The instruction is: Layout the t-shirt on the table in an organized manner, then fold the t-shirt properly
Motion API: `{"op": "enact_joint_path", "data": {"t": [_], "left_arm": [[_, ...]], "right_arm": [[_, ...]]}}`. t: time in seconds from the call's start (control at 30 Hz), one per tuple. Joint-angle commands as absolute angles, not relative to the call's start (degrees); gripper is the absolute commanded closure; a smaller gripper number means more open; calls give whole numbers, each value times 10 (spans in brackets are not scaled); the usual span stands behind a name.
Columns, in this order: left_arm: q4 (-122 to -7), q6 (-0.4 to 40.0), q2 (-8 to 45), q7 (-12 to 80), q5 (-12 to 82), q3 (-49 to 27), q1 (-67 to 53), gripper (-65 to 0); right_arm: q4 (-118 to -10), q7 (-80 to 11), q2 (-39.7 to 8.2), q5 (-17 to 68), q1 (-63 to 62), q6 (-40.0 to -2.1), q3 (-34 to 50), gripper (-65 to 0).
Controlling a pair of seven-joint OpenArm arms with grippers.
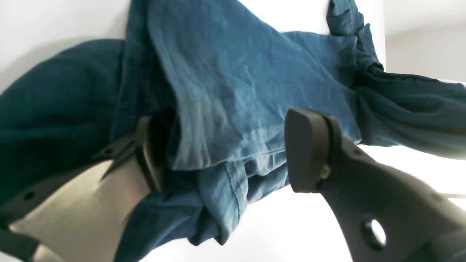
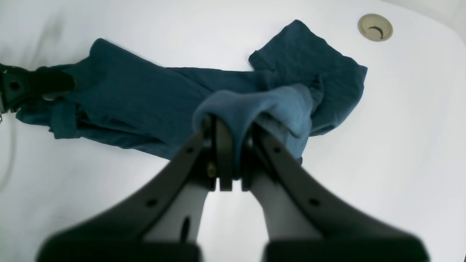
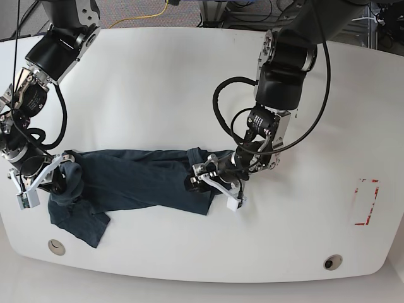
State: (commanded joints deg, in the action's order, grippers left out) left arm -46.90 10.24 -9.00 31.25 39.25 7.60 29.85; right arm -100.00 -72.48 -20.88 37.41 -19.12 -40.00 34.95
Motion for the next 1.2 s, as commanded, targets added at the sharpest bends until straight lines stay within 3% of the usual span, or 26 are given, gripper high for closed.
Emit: {"op": "enact_joint_path", "data": {"t": [0.53,0.83,1.2], "left_arm": [[-469,102,-90,313,397,95,297,-426],[-469,98,-90,276,455,153,297,-308],[-442,79,-90,245,457,155,298,-311]], "right_arm": [[-1000,-725,-198,374,-191,-400,349,-2],[-1000,-725,-198,374,-191,-400,349,-2],[-1000,-725,-202,374,-191,-400,349,-2]]}}
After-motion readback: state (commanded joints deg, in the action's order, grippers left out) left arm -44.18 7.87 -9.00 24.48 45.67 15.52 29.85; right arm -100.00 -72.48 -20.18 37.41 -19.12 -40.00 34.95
